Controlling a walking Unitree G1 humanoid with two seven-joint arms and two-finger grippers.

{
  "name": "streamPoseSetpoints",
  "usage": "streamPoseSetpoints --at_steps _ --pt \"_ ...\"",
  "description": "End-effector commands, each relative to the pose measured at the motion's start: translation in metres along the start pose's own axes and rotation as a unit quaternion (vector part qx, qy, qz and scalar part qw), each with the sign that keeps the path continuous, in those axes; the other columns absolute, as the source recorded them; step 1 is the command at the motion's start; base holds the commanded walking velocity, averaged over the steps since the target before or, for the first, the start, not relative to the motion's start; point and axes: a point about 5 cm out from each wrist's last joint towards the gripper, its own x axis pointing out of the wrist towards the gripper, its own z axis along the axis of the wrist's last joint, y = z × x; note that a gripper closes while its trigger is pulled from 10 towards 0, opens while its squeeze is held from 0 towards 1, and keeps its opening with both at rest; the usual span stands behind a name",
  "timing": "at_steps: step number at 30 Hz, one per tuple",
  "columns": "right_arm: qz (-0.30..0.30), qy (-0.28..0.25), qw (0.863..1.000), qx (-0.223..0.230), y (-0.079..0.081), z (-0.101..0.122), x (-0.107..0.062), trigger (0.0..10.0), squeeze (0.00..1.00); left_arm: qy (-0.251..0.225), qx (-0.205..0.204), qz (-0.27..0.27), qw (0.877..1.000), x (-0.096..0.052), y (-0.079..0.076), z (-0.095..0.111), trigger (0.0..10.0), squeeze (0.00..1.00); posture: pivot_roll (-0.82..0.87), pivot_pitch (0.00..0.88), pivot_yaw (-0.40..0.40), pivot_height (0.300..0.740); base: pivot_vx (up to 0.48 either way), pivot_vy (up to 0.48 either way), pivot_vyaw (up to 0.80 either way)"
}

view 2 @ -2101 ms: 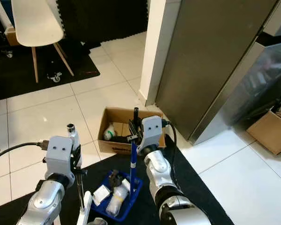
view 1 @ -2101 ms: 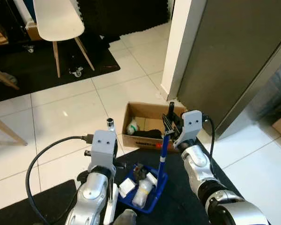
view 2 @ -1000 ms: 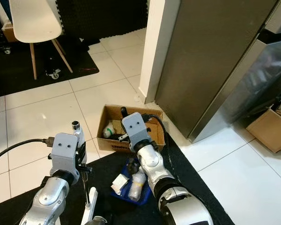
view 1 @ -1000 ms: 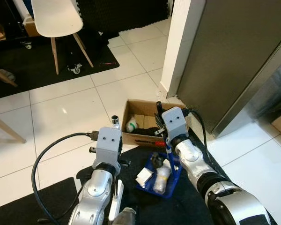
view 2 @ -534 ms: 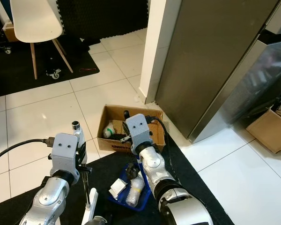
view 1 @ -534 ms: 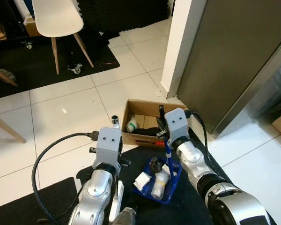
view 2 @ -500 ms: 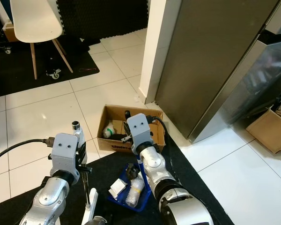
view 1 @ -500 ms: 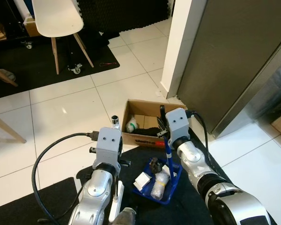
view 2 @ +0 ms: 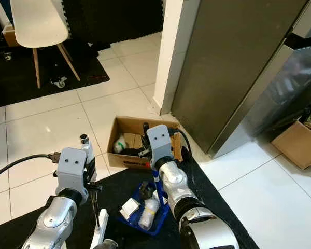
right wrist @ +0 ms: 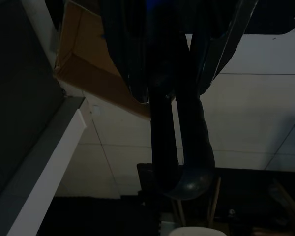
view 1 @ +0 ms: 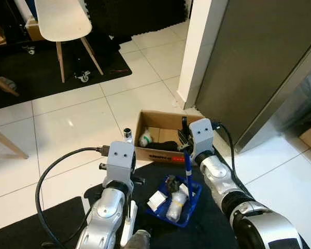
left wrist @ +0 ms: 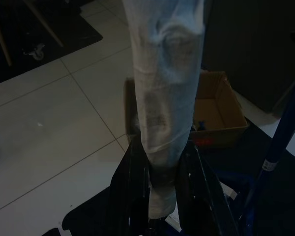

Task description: Sweep floor

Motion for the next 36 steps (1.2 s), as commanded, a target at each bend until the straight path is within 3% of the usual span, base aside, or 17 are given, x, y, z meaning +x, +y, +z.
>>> streamPoseSetpoints --at_steps 1,2,8,13,14,15,18,19,20,26,28,36 --pt "-0.014 0.031 0.999 0.018 -0.002 -0.011 -0.004 10.0 0.05 -0.001 -0.007 -0.001 1.0 -0.002 -0.004 -0.001 10.0 0.0 0.25 0.207 -0.061 0.74 0.0 0.0 0.0" --pt "-0.021 0.039 0.999 0.013 -0.004 -0.013 -0.005 10.0 0.0 -0.001 -0.007 -0.001 1.0 -0.002 -0.004 -0.001 10.0 0.0 0.25 0.207 -0.061 0.74 0.0 0.0 0.0" --pt "-0.055 0.072 0.996 -0.005 -0.019 -0.02 -0.01 10.0 0.0 0.0 -0.006 -0.001 1.0 -0.001 -0.003 -0.001 10.0 0.0 0.25 0.207 -0.057 0.74 0.0 0.0 0.0" --pt "-0.063 0.067 0.996 0.01 -0.023 -0.019 -0.01 10.0 0.0 0.0 -0.006 -0.003 1.0 -0.001 -0.004 -0.001 10.0 0.0 0.25 0.207 -0.053 0.74 0.0 0.0 0.0" --pt "-0.065 0.066 0.996 0.012 -0.024 -0.018 -0.01 10.0 0.79 -0.001 -0.006 -0.004 1.0 -0.001 -0.004 0.0 10.0 0.0 0.25 0.206 -0.052 0.74 0.0 0.0 0.0" --pt "-0.069 0.063 0.996 0.01 -0.024 -0.017 -0.009 10.0 1.0 -0.001 -0.006 -0.004 1.0 0.0 -0.004 0.0 10.0 0.0 0.25 0.206 -0.05 0.74 0.0 0.0 0.0" --pt "-0.07 0.059 0.996 0.003 -0.024 -0.016 -0.009 10.0 1.0 -0.001 -0.006 -0.004 1.0 0.0 -0.004 0.0 10.0 0.0 0.25 0.206 -0.05 0.74 0.0 0.0 0.0" --pt "-0.069 0.059 0.996 0.002 -0.023 -0.016 -0.009 10.0 0.16 -0.001 -0.005 -0.004 1.0 0.0 -0.004 0.0 10.0 0.0 0.25 0.205 -0.05 0.74 0.0 0.0 0.0" --pt "-0.068 0.06 0.996 0.001 -0.023 -0.016 -0.009 10.0 0.0 -0.001 -0.005 -0.004 1.0 0.0 -0.004 0.0 10.0 0.0 0.25 0.205 -0.05 0.74 0.0 0.0 0.0" --pt "-0.072 0.066 0.995 -0.013 -0.025 -0.016 -0.009 10.0 0.0 -0.001 -0.006 -0.004 1.0 0.0 -0.004 0.0 10.0 0.0 0.25 0.203 -0.051 0.74 0.0 0.0 0.0" --pt "-0.086 0.077 0.992 -0.047 -0.03 -0.017 -0.01 10.0 0.0 -0.001 -0.006 -0.004 1.0 0.0 -0.004 0.0 10.0 0.0 0.25 0.203 -0.051 0.74 0.0 0.0 0.0" --pt "-0.137 0.094 0.98 -0.107 -0.053 -0.019 -0.018 10.0 0.0 -0.001 -0.007 -0.005 1.0 0.0 -0.004 -0.001 10.0 0.0 0.24 0.198 -0.051 0.74 0.0 0.0 0.0"
